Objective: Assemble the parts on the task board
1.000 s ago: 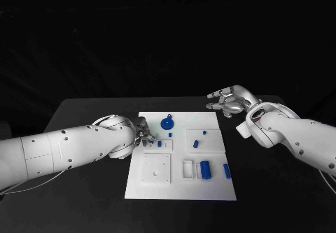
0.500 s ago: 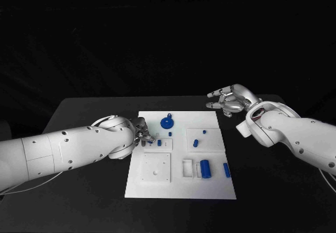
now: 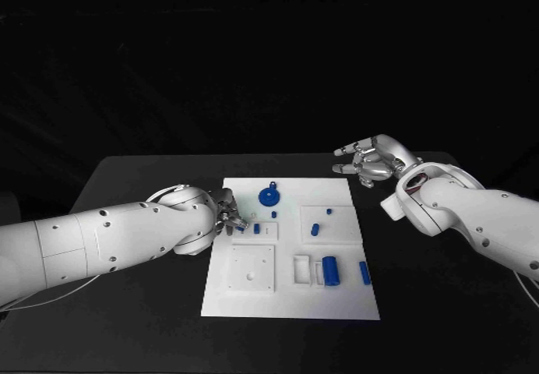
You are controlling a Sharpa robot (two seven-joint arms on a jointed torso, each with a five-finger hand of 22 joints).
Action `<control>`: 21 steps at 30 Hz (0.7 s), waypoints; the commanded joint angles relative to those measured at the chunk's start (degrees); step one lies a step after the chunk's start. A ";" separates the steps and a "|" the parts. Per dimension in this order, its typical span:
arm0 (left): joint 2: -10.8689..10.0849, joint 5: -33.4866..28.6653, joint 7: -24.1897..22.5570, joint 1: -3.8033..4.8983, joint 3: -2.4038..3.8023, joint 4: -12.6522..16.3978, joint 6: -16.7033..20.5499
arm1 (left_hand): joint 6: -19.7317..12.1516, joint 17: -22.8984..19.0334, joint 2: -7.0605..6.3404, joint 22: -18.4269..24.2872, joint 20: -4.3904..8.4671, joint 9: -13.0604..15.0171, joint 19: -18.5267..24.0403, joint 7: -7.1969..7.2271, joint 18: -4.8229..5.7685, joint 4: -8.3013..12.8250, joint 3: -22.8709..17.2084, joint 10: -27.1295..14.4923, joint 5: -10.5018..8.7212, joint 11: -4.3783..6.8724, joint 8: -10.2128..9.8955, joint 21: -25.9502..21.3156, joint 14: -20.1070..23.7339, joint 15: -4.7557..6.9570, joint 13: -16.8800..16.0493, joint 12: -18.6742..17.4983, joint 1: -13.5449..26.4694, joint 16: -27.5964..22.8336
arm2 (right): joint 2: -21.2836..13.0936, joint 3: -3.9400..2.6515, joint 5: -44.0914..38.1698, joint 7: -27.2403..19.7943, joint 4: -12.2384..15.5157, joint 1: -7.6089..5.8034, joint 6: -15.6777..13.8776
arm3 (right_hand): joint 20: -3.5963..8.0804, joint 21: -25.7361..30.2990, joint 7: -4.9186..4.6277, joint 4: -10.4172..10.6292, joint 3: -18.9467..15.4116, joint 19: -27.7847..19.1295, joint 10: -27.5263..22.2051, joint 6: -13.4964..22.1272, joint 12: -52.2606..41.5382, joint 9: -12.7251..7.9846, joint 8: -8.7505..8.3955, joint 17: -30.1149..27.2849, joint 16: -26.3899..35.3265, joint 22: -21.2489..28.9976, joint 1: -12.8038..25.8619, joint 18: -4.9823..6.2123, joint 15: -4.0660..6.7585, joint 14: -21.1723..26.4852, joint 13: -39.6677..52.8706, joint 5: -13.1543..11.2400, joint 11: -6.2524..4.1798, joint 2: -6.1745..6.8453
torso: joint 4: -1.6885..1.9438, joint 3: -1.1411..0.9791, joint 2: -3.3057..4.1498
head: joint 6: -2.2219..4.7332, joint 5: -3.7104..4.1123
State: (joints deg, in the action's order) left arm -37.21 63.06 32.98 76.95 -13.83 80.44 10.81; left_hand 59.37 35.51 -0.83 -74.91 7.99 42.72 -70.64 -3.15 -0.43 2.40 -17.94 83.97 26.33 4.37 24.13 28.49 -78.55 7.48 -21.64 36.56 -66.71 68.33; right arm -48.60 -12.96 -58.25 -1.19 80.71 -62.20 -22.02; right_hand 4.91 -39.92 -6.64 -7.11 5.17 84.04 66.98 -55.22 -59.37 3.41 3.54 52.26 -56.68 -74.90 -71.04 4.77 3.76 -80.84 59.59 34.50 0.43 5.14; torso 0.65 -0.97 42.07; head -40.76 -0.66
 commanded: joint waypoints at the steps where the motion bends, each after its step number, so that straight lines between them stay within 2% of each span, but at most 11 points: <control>1: -0.13 0.30 0.17 -0.05 0.03 0.30 -1.31 | 5.18 -0.03 0.04 -1.18 -0.06 0.05 0.12 4.85 -0.62 0.66 -1.04 2.82 0.15 0.47 0.34 0.26 -0.10 0.04 0.07 0.31 -0.09 0.00 | -0.05 -0.03 -0.53 -0.54 0.11 0.04 0.67 | 0.02 -0.12 -0.13 -0.05 0.24 2.71 0.04 -0.12 -0.05 0.04 -0.11 0.06 -0.02 -4.84 0.50 1.12 0.11 -0.26 0.04 0.30 -0.08 0.04 | -0.01 -0.03 0.01 | -0.04 -0.01; 16: -0.32 0.10 0.12 -0.20 0.03 0.49 -1.73 | 5.13 -0.13 -0.08 -1.17 -0.04 -0.15 0.16 4.84 -0.58 0.18 -0.98 2.82 0.05 0.43 0.26 0.20 -0.05 0.05 0.15 0.24 -0.03 -0.23 | -0.09 -0.03 -0.53 -0.57 0.11 0.05 0.65 | 0.02 -0.12 -0.13 -0.05 0.24 2.71 0.04 -0.12 -0.05 0.04 -0.11 0.06 -0.02 -4.84 0.50 1.12 0.11 -0.26 0.04 0.30 -0.08 0.04 | -0.04 -0.04 0.01 | -0.15 -0.05; 21: -0.18 0.10 -0.12 -0.67 0.03 0.23 -0.94 | 4.95 -0.77 0.00 -1.14 0.01 -0.34 0.18 4.77 -0.55 -0.15 -1.00 2.82 0.02 0.39 0.03 0.12 0.12 0.07 0.28 0.00 -0.08 -0.69 | -0.11 -0.03 -0.53 -0.61 0.11 0.05 0.55 | 0.02 -0.12 -0.13 -0.05 0.24 2.71 0.04 -0.12 -0.05 0.04 -0.11 0.06 -0.02 -4.84 0.50 1.12 0.11 -0.26 0.04 0.30 -0.08 0.04 | -0.07 -0.05 0.05 | -0.11 -0.02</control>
State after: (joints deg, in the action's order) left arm -37.53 63.08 33.14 76.60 -13.71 80.70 9.95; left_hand 59.37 34.81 -1.01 -74.94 7.99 42.47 -70.63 -3.15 -0.42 2.01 -18.36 84.06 26.31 4.28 24.12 28.49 -78.53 7.45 -21.41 36.56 -66.52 67.84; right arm -48.69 -12.96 -58.28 -1.20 80.71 -62.19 -22.02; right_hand 4.91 -39.92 -6.64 -7.11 5.16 84.04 66.98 -55.22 -59.37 3.41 3.54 52.25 -56.68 -74.90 -71.04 4.78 3.76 -80.84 59.59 34.50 0.43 5.14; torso 0.62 -1.02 42.09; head -40.90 -0.73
